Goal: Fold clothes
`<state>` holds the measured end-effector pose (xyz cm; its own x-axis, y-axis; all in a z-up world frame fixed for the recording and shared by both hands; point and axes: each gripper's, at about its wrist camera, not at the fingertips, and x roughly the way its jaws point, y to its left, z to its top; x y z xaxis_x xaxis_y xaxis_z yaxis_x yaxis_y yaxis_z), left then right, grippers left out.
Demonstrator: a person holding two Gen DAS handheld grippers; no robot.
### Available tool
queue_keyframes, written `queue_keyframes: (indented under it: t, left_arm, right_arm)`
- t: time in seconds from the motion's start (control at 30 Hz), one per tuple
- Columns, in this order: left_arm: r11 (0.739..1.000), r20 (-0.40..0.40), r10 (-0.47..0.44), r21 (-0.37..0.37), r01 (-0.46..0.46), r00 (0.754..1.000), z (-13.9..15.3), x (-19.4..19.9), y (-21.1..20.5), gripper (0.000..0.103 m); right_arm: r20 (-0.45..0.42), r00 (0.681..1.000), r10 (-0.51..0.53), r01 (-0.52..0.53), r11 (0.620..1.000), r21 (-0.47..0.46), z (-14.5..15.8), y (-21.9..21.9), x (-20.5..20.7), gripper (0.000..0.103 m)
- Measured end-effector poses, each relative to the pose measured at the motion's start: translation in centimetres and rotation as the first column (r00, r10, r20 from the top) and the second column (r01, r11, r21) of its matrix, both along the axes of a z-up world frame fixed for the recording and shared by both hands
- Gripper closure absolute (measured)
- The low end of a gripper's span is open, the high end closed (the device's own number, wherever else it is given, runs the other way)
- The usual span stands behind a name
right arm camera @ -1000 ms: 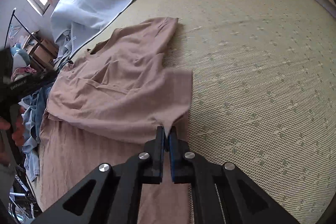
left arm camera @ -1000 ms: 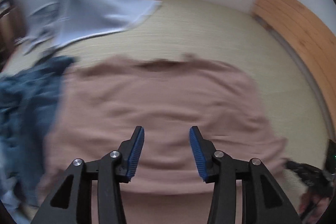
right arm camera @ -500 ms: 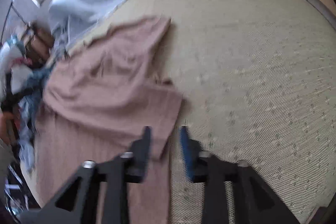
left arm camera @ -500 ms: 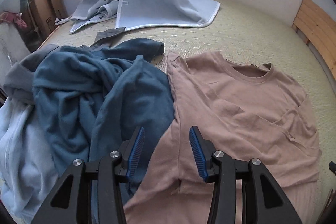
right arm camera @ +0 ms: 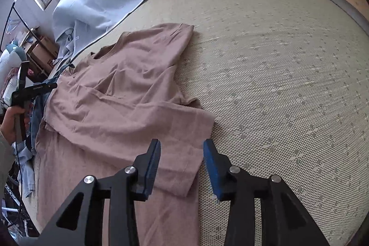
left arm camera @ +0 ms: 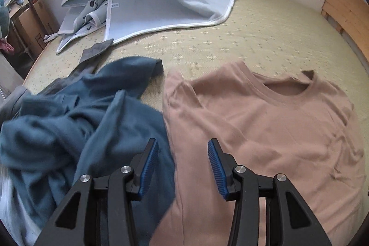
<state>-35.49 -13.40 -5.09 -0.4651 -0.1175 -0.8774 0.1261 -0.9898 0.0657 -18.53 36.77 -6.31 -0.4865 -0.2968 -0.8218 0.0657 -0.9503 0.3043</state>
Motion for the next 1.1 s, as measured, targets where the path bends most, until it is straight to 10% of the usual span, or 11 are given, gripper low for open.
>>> queue_keyframes:
  t: [0.13,0.33,0.97,1.07,1.1]
  left_arm:
    - [1.000,-0.009,0.017,-0.016,-0.017,1.000,-0.5,-1.6,-0.6,0.057]
    - [0.999,-0.025,0.044,-0.014,-0.045,0.999,-0.7,-2.7,-1.9,0.097]
    - [0.992,-0.132,0.117,0.070,-0.109,0.984,0.8,-1.4,-6.1,0.099]
    - [0.991,-0.134,0.120,0.080,-0.110,0.984,0.8,-1.2,-6.3,0.099]
    - [0.990,-0.135,0.121,0.083,-0.111,0.983,0.8,-1.2,-6.4,0.099]
  right_arm:
    - [-0.005,0.999,-0.047,0.047,0.999,-0.015,-0.2,1.0,-0.3,0.061]
    - [-0.007,0.998,-0.066,0.066,0.997,-0.025,-0.5,1.2,-0.9,0.061]
    - [-0.027,0.999,-0.040,0.041,0.998,0.045,-2.2,-1.6,-2.7,0.061]
    - [-0.032,0.999,-0.043,0.045,0.997,0.058,-2.6,-2.1,-3.0,0.066]
    - [-0.036,0.998,-0.043,0.046,0.996,0.071,-2.7,-2.2,-3.0,0.084]
